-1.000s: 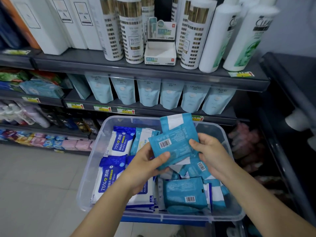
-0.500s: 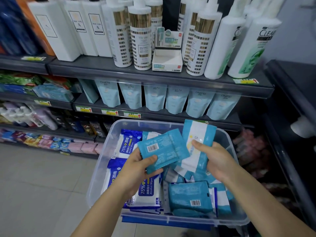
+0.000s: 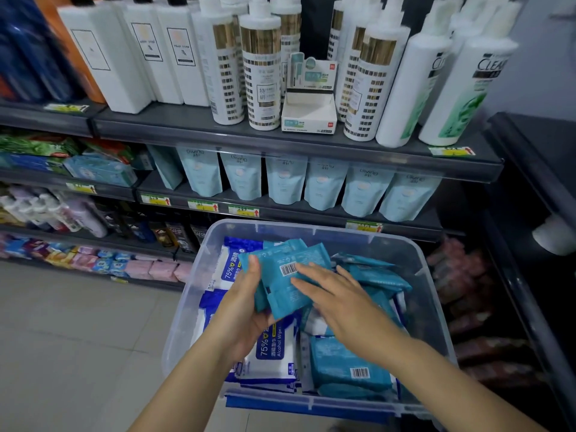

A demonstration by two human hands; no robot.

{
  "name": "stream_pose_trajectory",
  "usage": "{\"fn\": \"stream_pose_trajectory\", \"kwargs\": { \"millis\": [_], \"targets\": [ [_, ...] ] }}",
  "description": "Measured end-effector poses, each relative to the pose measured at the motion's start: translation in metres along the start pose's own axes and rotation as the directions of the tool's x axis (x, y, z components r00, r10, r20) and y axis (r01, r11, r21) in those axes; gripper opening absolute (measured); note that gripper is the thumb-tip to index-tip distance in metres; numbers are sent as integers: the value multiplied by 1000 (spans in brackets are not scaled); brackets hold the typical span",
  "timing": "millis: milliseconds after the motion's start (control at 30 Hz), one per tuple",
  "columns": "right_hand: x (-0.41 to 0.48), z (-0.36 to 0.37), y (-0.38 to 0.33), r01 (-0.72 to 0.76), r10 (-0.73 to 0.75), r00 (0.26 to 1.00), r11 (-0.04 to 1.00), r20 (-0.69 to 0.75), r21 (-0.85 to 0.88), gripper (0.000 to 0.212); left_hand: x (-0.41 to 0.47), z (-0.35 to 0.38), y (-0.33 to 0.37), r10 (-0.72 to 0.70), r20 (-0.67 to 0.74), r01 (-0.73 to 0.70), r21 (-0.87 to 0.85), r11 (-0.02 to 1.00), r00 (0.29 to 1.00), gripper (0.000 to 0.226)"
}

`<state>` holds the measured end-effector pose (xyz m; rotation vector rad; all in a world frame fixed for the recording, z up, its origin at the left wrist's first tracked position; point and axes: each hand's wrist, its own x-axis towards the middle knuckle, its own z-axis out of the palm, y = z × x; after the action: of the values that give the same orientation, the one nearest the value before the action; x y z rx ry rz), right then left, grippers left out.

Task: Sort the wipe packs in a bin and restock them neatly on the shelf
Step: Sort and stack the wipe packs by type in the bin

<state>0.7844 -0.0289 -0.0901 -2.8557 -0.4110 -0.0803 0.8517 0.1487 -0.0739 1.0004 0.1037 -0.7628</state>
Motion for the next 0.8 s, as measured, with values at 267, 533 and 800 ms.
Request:
{"fn": "stream_pose_trajectory", "kwargs": {
  "millis": [267, 533, 800],
  "targets": [
    [11, -21, -1, -241, 394, 909, 766, -139, 596, 50, 0, -6, -3, 71, -99, -67, 38, 997, 993, 47],
    [16, -34, -1, -439, 597, 755, 153, 271, 885, 30, -2, -8, -3, 103, -24, -98, 143, 985, 994, 54],
    [17, -30, -1, -487, 550, 643, -242, 532, 839, 36, -1, -3, -5, 429, 169, -427, 651, 627, 887, 37]
  ]
}}
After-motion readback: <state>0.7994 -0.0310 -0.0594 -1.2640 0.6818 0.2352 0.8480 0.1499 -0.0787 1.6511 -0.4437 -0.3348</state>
